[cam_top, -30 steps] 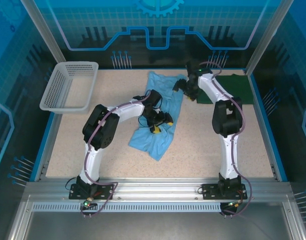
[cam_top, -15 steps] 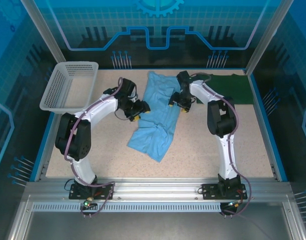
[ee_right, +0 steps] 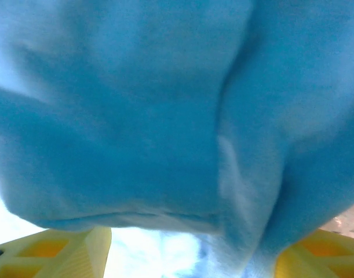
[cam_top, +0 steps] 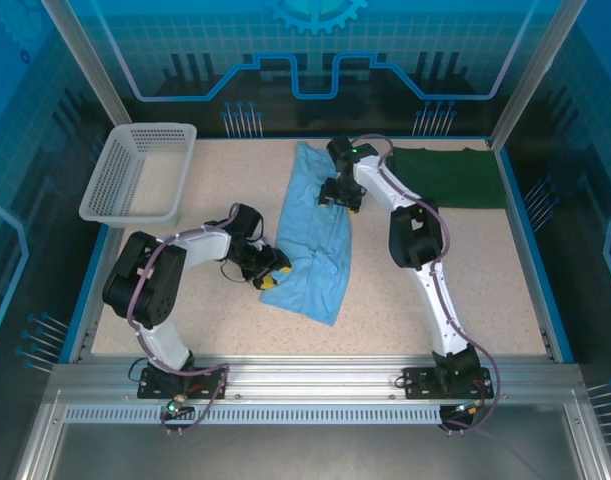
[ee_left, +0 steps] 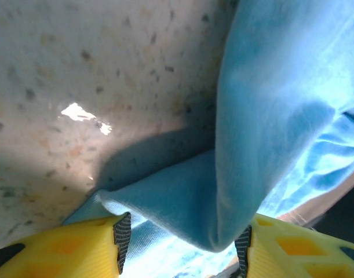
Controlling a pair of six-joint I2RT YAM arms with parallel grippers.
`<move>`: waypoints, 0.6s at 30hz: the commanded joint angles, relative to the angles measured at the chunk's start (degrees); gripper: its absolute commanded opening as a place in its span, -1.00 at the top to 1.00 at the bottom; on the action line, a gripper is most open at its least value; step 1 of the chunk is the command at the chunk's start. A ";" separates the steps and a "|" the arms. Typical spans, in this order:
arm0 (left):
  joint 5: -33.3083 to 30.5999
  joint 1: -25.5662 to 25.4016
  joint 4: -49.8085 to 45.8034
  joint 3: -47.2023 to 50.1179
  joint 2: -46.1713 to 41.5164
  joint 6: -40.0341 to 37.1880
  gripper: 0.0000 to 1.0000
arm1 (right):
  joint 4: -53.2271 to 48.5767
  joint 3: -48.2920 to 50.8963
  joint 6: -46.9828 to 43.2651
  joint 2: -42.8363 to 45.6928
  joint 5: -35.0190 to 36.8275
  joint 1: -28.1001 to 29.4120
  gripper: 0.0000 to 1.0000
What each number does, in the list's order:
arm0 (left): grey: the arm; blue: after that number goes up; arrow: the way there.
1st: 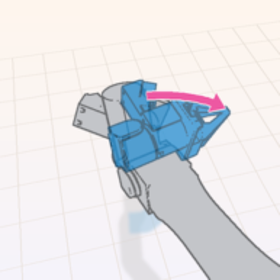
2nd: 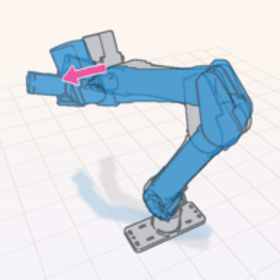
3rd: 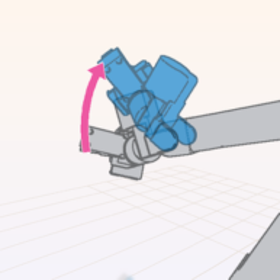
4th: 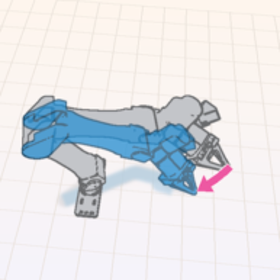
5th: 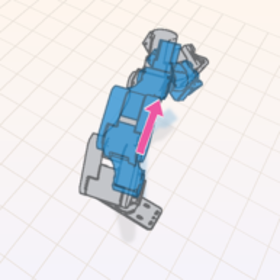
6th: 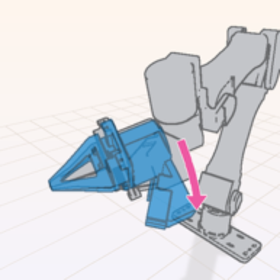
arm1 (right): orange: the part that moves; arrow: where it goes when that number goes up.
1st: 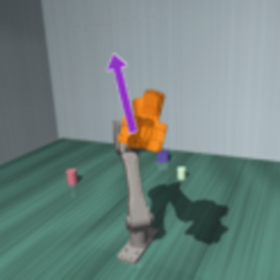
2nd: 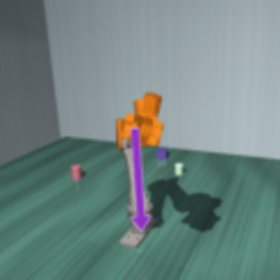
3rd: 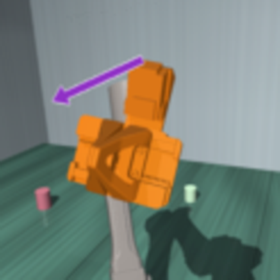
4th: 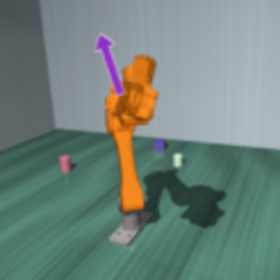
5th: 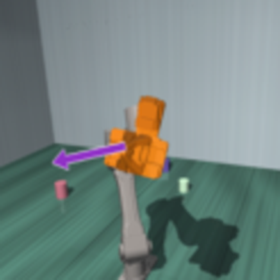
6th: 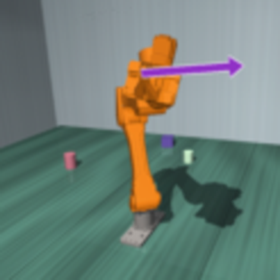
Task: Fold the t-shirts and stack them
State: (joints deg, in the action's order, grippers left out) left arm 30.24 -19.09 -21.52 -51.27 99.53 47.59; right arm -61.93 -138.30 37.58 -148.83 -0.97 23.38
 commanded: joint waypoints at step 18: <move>1.65 -11.70 -1.14 0.11 -4.08 14.79 -0.42 | 22.84 42.27 -3.73 21.71 -10.18 -6.50 -0.60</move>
State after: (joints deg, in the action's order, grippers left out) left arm 31.31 -29.93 -17.54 -47.44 94.13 62.72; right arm -35.99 -99.07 36.01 -128.05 -9.15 19.86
